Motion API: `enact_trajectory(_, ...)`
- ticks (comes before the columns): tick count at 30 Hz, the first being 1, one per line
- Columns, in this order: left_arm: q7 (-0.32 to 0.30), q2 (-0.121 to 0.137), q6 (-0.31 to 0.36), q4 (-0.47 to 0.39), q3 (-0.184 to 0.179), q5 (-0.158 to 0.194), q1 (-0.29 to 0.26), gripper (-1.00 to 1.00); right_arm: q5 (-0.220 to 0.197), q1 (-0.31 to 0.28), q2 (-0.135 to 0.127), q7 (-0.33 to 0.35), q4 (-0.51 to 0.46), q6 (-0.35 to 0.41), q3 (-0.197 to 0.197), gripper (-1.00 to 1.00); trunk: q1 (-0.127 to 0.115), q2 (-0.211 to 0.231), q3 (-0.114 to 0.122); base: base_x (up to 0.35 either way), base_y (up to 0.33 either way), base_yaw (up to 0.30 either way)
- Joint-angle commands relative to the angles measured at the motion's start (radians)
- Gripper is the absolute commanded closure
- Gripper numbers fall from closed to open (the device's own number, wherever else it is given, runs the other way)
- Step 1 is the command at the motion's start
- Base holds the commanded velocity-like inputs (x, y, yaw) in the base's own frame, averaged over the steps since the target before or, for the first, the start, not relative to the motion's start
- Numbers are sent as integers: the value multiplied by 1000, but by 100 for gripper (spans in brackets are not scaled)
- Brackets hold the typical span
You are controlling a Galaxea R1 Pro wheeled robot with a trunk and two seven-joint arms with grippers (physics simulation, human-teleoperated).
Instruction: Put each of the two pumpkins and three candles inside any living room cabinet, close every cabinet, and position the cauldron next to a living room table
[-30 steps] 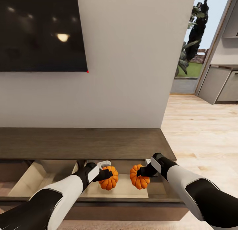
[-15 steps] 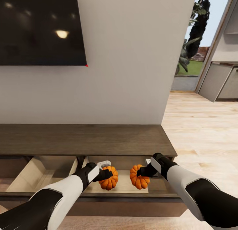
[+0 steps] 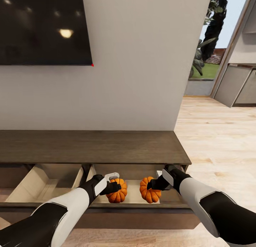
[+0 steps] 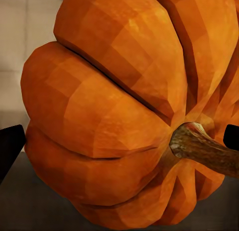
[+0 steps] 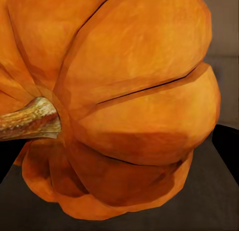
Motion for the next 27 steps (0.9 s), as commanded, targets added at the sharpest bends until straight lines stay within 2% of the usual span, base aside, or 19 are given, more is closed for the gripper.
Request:
enact_trajectory(1,5,0,5,-3,-5,11,0,100,-3,-1,0,4,-1,3,7,100,4,-8,-6,0,0,0)
enact_trajectory(3,5,0,5,-3,-5,11,0,100,-4,-1,0,4,-1,3,7,100,11,-22,-14,0,0,0)
enact_trajectory(12,5,0,4,-3,-5,11,0,100,-4,-1,0,4,-1,3,6,100,11,-22,-15,6,0,0)
enact_trajectory(19,5,0,3,-3,-4,11,0,100,-4,-1,0,4,-1,3,6,100,11,-22,-15,264,0,0)
enact_trajectory(27,5,0,3,-3,-4,11,0,100,-4,-1,0,4,-1,3,6,100,11,-22,-15,49,0,0)
